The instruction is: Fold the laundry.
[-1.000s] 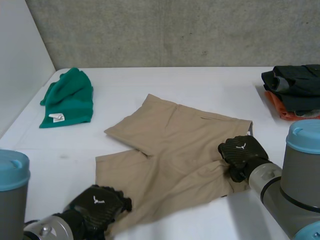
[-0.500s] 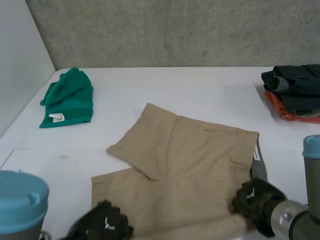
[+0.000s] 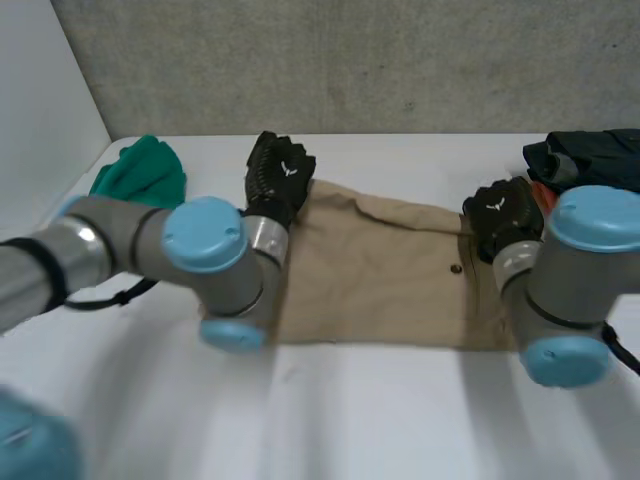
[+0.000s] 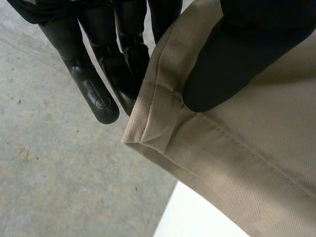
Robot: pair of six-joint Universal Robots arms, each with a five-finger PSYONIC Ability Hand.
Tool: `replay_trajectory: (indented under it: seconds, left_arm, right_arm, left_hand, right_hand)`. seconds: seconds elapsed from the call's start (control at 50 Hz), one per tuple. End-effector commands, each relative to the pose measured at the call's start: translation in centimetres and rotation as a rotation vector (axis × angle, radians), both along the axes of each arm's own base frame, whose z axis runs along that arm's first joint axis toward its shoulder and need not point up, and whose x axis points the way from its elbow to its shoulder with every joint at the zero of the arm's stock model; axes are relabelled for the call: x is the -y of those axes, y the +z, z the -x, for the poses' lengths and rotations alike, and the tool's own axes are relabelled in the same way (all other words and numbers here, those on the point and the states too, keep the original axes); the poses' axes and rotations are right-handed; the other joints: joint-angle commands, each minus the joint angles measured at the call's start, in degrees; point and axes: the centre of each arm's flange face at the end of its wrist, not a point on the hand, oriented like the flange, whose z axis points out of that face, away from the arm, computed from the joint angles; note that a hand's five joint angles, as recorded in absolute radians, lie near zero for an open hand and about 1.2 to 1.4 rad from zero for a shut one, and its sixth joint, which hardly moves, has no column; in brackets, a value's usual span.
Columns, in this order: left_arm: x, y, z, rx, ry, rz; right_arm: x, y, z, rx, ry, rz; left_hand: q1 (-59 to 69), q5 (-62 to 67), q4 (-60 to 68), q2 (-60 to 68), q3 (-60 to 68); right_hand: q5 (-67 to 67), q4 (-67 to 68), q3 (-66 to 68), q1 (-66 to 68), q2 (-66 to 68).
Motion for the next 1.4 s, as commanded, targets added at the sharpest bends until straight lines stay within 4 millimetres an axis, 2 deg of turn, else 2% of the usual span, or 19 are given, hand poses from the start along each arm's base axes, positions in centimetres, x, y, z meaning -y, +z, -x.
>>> replay_trajectory:
  seconds: [0.02, 0.04, 0.06, 0.16, 0.28, 0.36, 0.44, 0.56, 0.72, 0.8, 0.84, 0.88, 0.98, 1.08, 1.2, 1.24, 1.28, 1.34, 1.4]
  left_arm:
    - [3.0, -1.5, 2.2, -0.045, -0.027, 0.054]
    - [2.7, -1.6, 2.5, -0.045, -0.048, 0.054]
    - [2.5, -1.7, 2.8, -0.044, -0.064, 0.053]
    - [0.2, -1.7, 3.8, -0.032, -0.126, 0.032]
    - [-1.9, 3.0, 1.7, -0.088, -0.127, 0.017]
    - [-3.4, 3.6, -0.3, -0.146, -0.131, -0.076]
    - [-5.4, 3.6, -1.9, -0.203, -0.146, -0.171]
    - [-7.5, 2.7, -3.4, -0.227, -0.152, -0.260]
    - [-8.2, 1.6, -3.9, -0.212, -0.145, -0.299]
    - [-8.2, 1.5, -3.9, -0.214, -0.145, -0.301]
    - [-8.1, 1.5, -4.0, -0.214, -0.142, -0.301]
    - [-8.1, 1.5, -4.0, -0.215, -0.142, -0.300]
    - [-8.2, 1.7, -4.0, -0.217, -0.142, -0.298]
    - [-8.5, 3.1, -4.2, -0.234, -0.146, -0.275]
    - [-9.3, 4.8, -5.2, -0.251, -0.145, -0.250]
    - [-9.3, 5.1, -5.6, -0.257, -0.140, -0.249]
    - [-9.2, 5.2, -6.2, -0.266, -0.126, -0.251]
    - [-9.0, 5.5, -6.7, -0.278, -0.113, -0.249]
    - [-8.8, 5.6, -7.3, -0.296, -0.100, -0.256]
  right_arm:
    - [3.8, -2.6, -0.8, 0.002, -0.083, 0.041]
    - [3.9, -2.5, -0.8, 0.002, -0.096, 0.049]
    - [4.0, -2.3, -0.8, 0.010, -0.111, 0.056]
    - [3.6, -0.2, -0.4, 0.063, -0.121, 0.075]
    - [0.1, 3.8, 1.7, 0.100, -0.073, -0.036]
    - [-2.4, 3.7, 4.2, 0.142, -0.100, -0.231]
    - [-4.2, 2.0, 6.6, 0.227, -0.168, -0.422]
    - [-5.7, -1.0, 7.5, 0.287, -0.121, -0.523]
    - [-4.9, -2.1, 7.2, 0.326, -0.079, -0.435]
    - [-4.4, -3.7, 7.0, 0.310, -0.079, -0.451]
    - [-4.1, -4.2, 6.9, 0.305, -0.079, -0.448]
    - [-3.6, -4.5, 7.1, 0.308, -0.084, -0.427]
    - [-3.1, -4.3, 8.0, 0.307, -0.132, -0.391]
    - [-3.0, -1.1, 9.9, 0.265, -0.170, -0.288]
    - [-1.9, 1.4, 13.6, -0.040, -0.223, -0.183]
    - [-1.8, 1.8, 13.3, -0.108, -0.199, -0.152]
    - [-2.3, 2.6, 11.1, -0.170, -0.108, -0.101]
    - [-3.8, 4.4, 5.4, -0.174, 0.065, 0.019]
    - [-5.7, 5.1, 1.2, -0.169, 0.206, 0.099]
  left_hand:
    - [-5.3, -8.2, -8.8, -8.6, -8.3]
    - [-54.2, -57.2, -57.8, -57.6, -57.3]
    - [-55.3, -58.2, -58.8, -58.6, -58.3]
    - [-55.3, -58.2, -58.8, -58.6, -58.3]
    - [-55.3, -58.2, -58.8, -58.6, -58.3]
    - [-55.3, -58.2, -58.8, -58.6, -58.3]
    - [-55.3, -58.2, -58.8, -58.6, -58.3]
    - [-55.3, -58.2, -58.8, -58.6, -58.3]
    - [-55.2, -58.2, -58.8, -58.6, -58.3]
    - [-55.0, -58.0, -58.6, -58.4, -58.1]
    - [-55.0, -58.0, -58.6, -58.4, -58.1]
    - [-55.0, -58.0, -58.6, -58.4, -58.1]
    - [-55.0, -58.0, -58.6, -58.4, -58.1]
    - [-55.0, -58.0, -58.6, -58.4, -58.1]
    - [-55.0, -58.0, -58.6, -58.4, -58.1]
    - [-55.0, -58.0, -58.6, -58.4, -58.1]
    - [-55.0, -58.0, -58.6, -58.4, -58.1]
    - [-55.0, -58.0, -58.6, -58.4, -58.1]
    - [-55.0, -58.0, -58.6, -58.4, -58.1]
  right_hand:
    - [-57.3, -57.5, -57.4, -52.2, -56.8]
    - [-58.5, -58.7, -58.6, -53.4, -58.0]
    - [-58.5, -58.7, -58.6, -53.4, -58.0]
    - [-58.5, -58.7, -58.6, -53.4, -58.0]
    - [-58.5, -58.7, -58.6, -53.4, -58.0]
    - [-58.5, -58.7, -58.6, -53.4, -58.0]
    - [-57.5, -57.8, -57.7, -52.5, -57.0]
    - [-50.6, -50.9, -50.8, -45.6, -50.1]
    - [-46.1, -46.3, -46.3, -41.1, -45.6]
    - [-41.4, -41.6, -41.6, -36.4, -40.9]
    - [-30.5, -30.7, -30.7, -25.5, -30.0]
    - [10.8, 10.5, 10.6, 15.8, 11.3]
    - [11.5, 11.3, 11.4, 16.6, 12.0]
    - [11.5, 11.3, 11.4, 16.6, 12.0]
    - [11.5, 11.3, 11.4, 16.6, 12.0]
    - [11.5, 11.3, 11.4, 16.6, 12.0]
    - [11.5, 11.3, 11.4, 16.6, 12.0]
    - [11.5, 11.3, 11.4, 16.6, 12.0]
    - [11.5, 11.3, 11.4, 16.6, 12.0]
